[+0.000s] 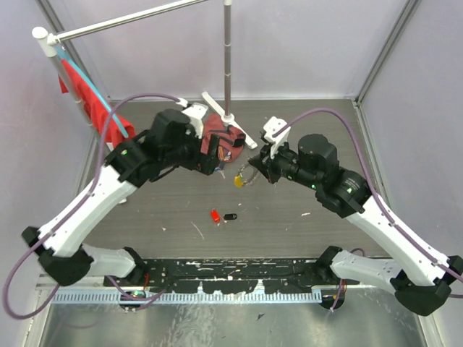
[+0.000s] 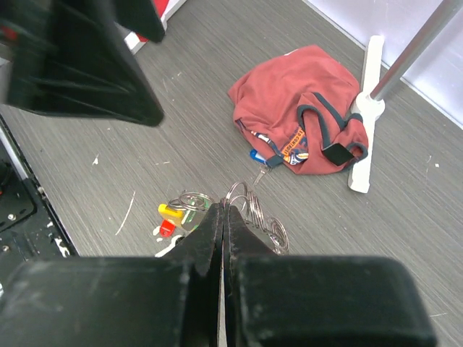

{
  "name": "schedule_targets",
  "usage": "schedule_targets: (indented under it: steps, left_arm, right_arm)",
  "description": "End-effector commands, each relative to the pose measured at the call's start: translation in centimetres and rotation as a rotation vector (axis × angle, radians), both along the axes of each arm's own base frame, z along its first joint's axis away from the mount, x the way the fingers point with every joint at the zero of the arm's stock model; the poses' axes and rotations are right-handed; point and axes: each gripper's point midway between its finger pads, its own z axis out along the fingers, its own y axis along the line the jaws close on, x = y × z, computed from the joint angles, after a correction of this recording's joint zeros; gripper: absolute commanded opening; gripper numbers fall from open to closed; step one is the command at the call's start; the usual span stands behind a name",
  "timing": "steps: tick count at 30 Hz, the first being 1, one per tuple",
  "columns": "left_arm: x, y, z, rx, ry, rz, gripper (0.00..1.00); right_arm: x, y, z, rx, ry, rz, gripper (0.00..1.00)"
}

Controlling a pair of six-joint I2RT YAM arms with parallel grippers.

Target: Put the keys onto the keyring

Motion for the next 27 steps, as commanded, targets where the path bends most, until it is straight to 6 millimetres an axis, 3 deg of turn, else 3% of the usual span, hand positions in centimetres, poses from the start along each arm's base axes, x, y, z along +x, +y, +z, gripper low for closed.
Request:
schedule_targets:
  steps: [1,5,9,12,14,20,27]
  left_arm:
    - [-1.6,4.2,-6.7,0.324,0.232,0.082,0.98]
    - [-1.0,4.0,-7.1,0.300,0.186,0.085,0.98]
    - [-0.5,3.3,-5.2,0.228,0.083,0.036,0.98]
    - [-0.8,2.5,-2.6,0.102,-0.040,-0.010,0.98]
    - [-1.2,1.2,0.6,-0.035,-0.165,-0.082,0.98]
    - [-4.0,-0.8,6.0,-0.217,-0.427,-0.324,0.98]
    - [-8.5,-2.1,9.0,-0.272,-0.557,-0.608,0.97]
  right_arm:
    - [-1.3,-0.5,4.4,0.075,-0.107,0.035,0.01]
    - [-1.0,-0.9,5.0,0.087,-0.113,0.006,0.01]
    - [-1.3,-1.2,5.5,0.098,-0.059,-0.017,0.01]
    - [-2.4,-0.9,6.1,0.077,-0.100,0.064,0.01]
    - [-3.0,-0.8,6.5,0.076,-0.147,0.109,0.01]
    - [-5.8,0.6,8.8,0.076,-0.265,0.327,0.00]
    - [-9.7,2.3,11.3,0.140,-0.299,0.580,0.01]
